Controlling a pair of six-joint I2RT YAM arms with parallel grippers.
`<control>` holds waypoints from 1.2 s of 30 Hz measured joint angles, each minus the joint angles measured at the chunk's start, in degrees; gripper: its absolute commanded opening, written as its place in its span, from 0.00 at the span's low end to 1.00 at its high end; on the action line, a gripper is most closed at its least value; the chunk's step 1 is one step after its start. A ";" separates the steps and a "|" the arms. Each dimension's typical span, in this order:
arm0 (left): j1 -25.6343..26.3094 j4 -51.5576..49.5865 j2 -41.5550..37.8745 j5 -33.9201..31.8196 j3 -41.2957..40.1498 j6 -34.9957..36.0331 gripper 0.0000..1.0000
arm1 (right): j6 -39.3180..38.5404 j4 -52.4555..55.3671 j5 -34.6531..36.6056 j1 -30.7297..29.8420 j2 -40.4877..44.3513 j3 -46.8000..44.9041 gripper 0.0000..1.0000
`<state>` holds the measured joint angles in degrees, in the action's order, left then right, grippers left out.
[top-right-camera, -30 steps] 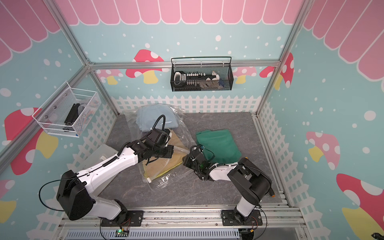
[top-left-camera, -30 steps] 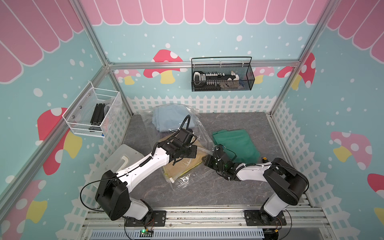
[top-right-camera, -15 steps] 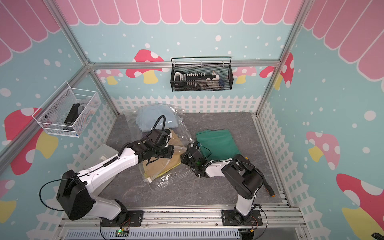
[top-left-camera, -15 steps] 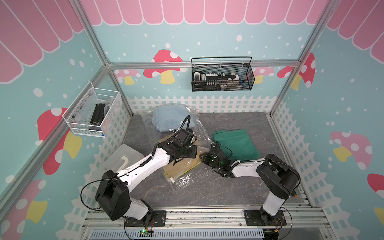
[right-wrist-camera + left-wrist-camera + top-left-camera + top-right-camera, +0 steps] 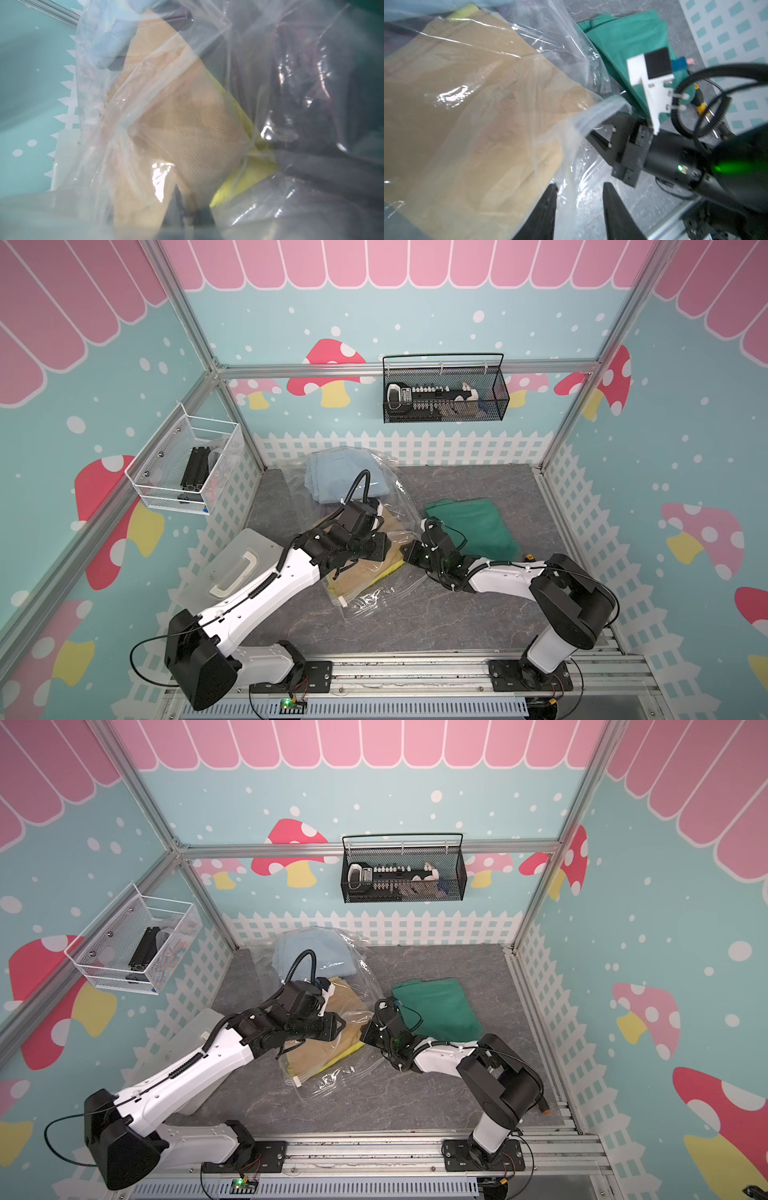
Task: Take the trousers out of the vacuum bag
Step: Take out the trousers from the vacuum bag.
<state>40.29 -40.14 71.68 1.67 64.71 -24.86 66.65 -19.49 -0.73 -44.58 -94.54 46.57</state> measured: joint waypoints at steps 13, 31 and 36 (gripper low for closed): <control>20.70 0.20 -5.64 -7.17 -8.22 -2.78 0.78 | -1.49 5.07 -0.63 0.00 4.46 0.57 0.01; 19.67 8.13 2.27 -24.28 -14.58 -4.68 0.98 | -2.80 10.34 -0.83 0.35 11.06 0.44 0.01; 17.07 8.11 5.40 -26.99 -14.56 -3.56 0.91 | -2.86 10.64 -0.87 0.37 11.17 0.44 0.00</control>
<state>57.36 -32.03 77.08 -25.32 50.15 -28.42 63.79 -8.84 -1.61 -44.21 -83.37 47.00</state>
